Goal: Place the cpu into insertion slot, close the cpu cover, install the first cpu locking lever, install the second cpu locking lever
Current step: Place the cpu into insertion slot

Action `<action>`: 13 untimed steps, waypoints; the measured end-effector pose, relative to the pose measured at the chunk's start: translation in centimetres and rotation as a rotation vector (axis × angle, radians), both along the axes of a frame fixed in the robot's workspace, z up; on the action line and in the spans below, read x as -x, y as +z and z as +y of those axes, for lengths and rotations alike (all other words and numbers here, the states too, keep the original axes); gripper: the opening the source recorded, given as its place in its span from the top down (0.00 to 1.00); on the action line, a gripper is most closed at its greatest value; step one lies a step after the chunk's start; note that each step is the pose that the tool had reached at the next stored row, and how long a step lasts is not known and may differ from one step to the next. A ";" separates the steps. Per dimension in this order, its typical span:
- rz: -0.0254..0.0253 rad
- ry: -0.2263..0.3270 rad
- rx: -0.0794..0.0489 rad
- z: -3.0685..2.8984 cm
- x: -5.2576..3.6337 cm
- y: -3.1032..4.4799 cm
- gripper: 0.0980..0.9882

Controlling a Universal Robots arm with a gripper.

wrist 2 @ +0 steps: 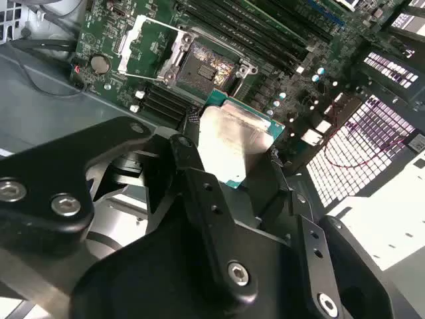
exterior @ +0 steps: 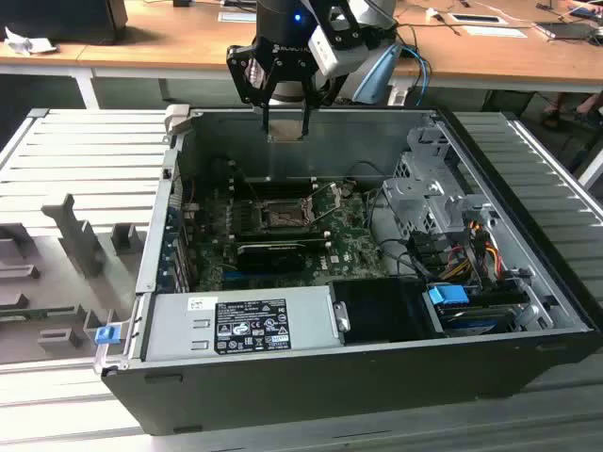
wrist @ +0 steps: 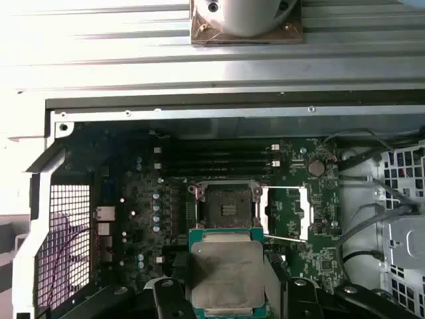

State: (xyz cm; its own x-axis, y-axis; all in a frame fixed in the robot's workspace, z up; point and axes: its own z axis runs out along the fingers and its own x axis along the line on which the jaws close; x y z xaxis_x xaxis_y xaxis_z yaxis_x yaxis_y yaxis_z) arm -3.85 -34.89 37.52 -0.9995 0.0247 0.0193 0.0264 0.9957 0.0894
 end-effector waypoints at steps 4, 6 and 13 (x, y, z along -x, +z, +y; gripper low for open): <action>0.0000 -0.004 0.000 0.00 0.00 0.00 0.52; 0.0001 -0.010 0.000 0.00 0.00 0.00 0.52; 0.0000 -0.033 0.000 0.00 0.00 -0.10 0.52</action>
State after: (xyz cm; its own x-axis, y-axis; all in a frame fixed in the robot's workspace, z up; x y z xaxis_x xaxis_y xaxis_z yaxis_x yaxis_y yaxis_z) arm -3.85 -34.88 37.42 -0.9981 0.0580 0.0193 0.0595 0.9942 0.0894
